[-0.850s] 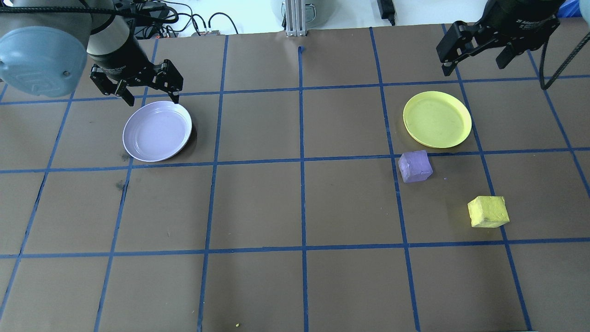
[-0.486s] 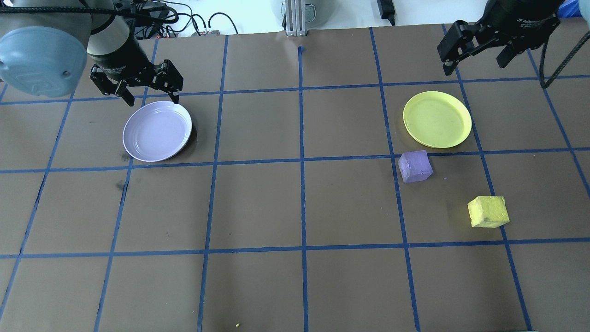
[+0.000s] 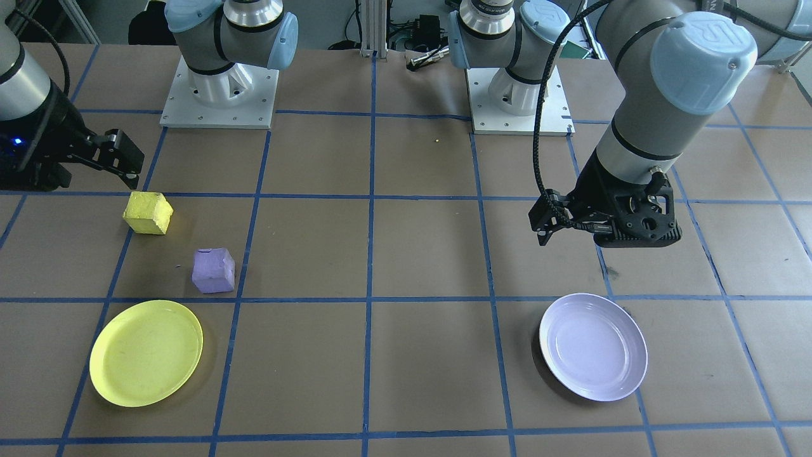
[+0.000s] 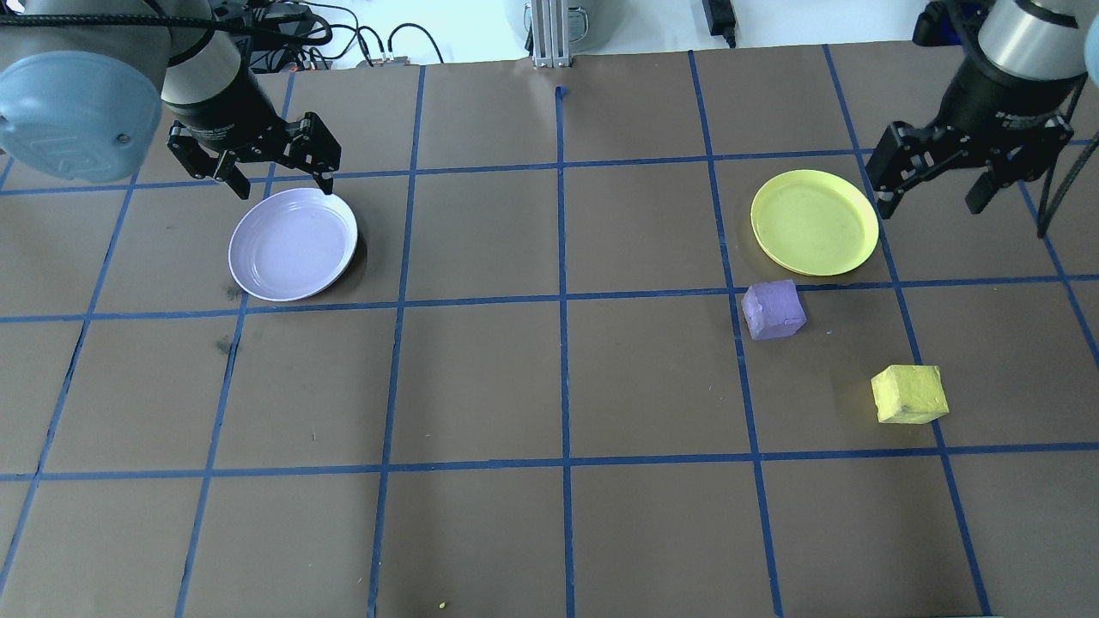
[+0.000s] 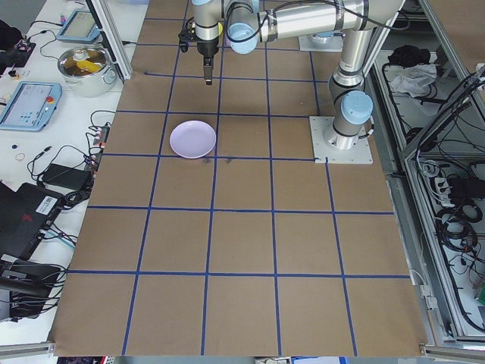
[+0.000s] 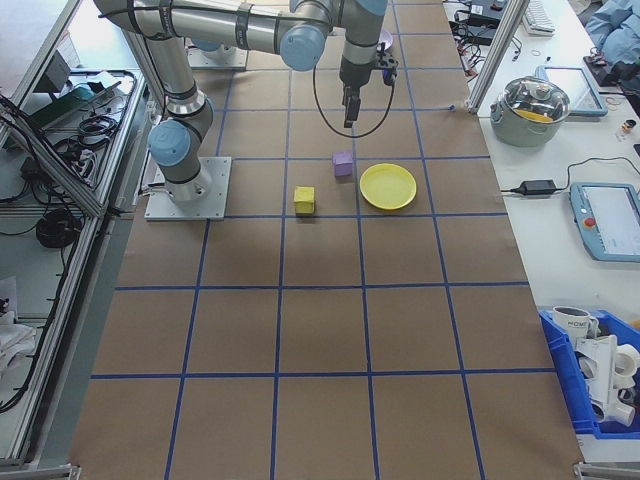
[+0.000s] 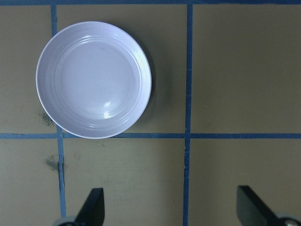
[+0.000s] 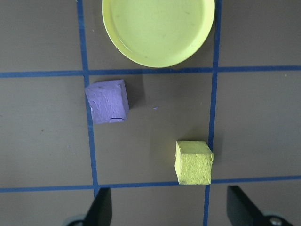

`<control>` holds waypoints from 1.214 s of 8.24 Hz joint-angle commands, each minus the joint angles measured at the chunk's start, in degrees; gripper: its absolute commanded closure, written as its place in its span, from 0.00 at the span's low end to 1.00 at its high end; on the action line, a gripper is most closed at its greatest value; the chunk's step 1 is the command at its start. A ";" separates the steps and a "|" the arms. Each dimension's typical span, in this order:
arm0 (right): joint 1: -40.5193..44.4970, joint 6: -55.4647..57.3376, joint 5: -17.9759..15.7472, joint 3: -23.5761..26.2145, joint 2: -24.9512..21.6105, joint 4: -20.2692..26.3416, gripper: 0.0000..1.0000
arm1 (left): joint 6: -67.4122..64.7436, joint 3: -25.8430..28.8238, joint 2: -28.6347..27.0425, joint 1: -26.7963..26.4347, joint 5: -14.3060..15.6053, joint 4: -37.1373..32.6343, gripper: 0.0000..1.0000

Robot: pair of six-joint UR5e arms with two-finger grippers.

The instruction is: Sort blocks by color into plates

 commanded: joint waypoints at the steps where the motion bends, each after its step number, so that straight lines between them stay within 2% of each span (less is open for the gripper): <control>1: -3.79 0.59 -1.23 7.25 0.15 -4.71 0.01 | -0.03 -0.12 0.06 0.03 0.00 0.00 0.00; 4: -4.23 -0.12 -1.31 8.84 2.69 -6.25 0.00 | -0.03 -0.21 0.06 0.03 0.00 0.00 0.00; 7: -8.52 2.80 -1.41 19.81 2.79 -16.15 0.00 | 0.06 -0.13 0.06 0.03 0.00 0.00 0.00; 10: -11.79 1.91 -1.15 24.23 5.33 -17.33 0.00 | 0.06 -0.21 0.15 0.03 0.00 0.43 0.00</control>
